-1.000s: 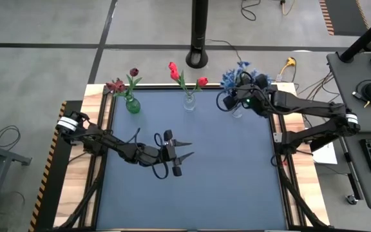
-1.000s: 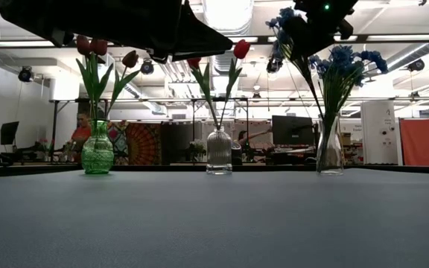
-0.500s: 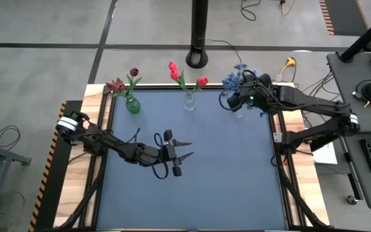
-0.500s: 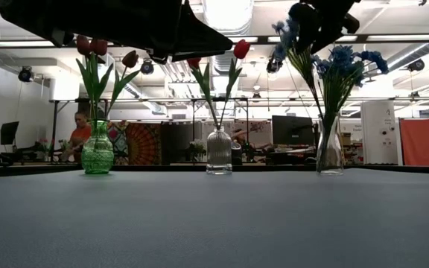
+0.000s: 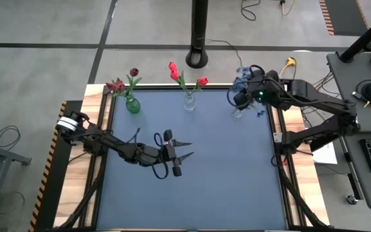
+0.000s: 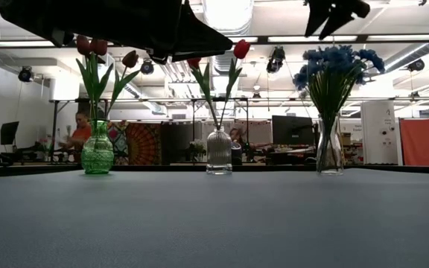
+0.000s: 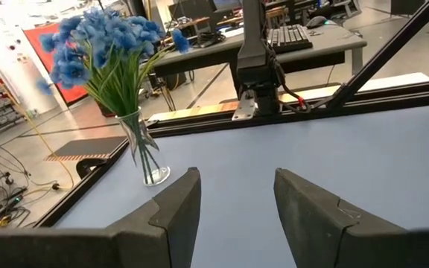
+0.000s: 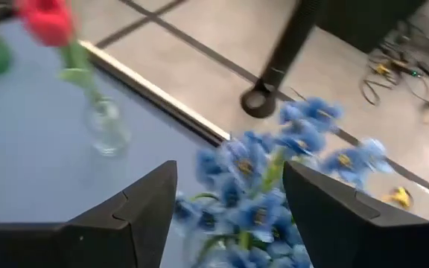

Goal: Sort flowers into vase by color
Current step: Return to Home Position

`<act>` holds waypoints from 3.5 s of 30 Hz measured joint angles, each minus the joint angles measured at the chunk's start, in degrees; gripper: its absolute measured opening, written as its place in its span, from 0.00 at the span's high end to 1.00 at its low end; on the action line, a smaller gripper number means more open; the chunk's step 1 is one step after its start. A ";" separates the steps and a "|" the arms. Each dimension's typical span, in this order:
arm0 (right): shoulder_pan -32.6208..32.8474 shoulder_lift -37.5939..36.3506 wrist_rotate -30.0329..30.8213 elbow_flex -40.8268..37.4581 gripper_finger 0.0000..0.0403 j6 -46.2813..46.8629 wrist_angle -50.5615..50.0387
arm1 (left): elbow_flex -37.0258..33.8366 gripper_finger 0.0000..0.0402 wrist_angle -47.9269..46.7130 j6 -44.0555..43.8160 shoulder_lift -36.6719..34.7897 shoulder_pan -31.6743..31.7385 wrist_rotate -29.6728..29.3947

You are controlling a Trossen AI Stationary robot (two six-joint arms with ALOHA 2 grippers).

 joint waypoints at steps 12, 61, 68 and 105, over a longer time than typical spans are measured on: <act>19.62 -2.09 -2.14 -1.82 0.42 -16.73 14.81 | -0.05 0.61 -20.10 6.38 -23.92 -16.01 0.52; 27.69 -24.42 -25.83 -59.85 0.42 -32.31 82.20 | -40.83 0.81 -14.73 7.83 -74.23 -14.96 -7.25; 24.94 -35.60 -29.57 -65.80 0.43 -31.98 80.17 | -40.87 0.81 -23.69 5.75 -82.31 -14.54 -6.22; 24.92 -61.54 -26.32 -81.45 0.46 -28.55 68.53 | -40.94 0.98 -41.38 -3.93 -91.31 -14.54 -5.81</act>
